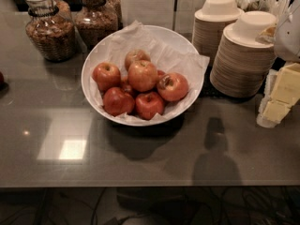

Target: Pick apple from white bowl

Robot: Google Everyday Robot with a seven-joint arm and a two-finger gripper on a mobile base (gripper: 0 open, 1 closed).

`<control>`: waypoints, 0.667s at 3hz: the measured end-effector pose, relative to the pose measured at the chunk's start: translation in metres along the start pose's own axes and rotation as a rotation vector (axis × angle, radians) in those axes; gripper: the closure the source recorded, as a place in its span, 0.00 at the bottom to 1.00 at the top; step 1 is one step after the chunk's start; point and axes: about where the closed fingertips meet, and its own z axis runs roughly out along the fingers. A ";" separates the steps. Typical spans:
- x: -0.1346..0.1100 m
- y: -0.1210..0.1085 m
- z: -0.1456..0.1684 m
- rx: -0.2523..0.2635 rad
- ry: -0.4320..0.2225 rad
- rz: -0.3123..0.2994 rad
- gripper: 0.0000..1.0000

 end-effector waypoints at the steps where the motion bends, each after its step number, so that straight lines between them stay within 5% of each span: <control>1: 0.000 0.000 0.000 0.000 -0.001 0.000 0.00; 2: -0.033 0.000 0.018 -0.016 -0.084 -0.004 0.00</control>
Offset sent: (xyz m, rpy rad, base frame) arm 0.0319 0.0859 -0.0307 0.2099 -0.0013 0.0731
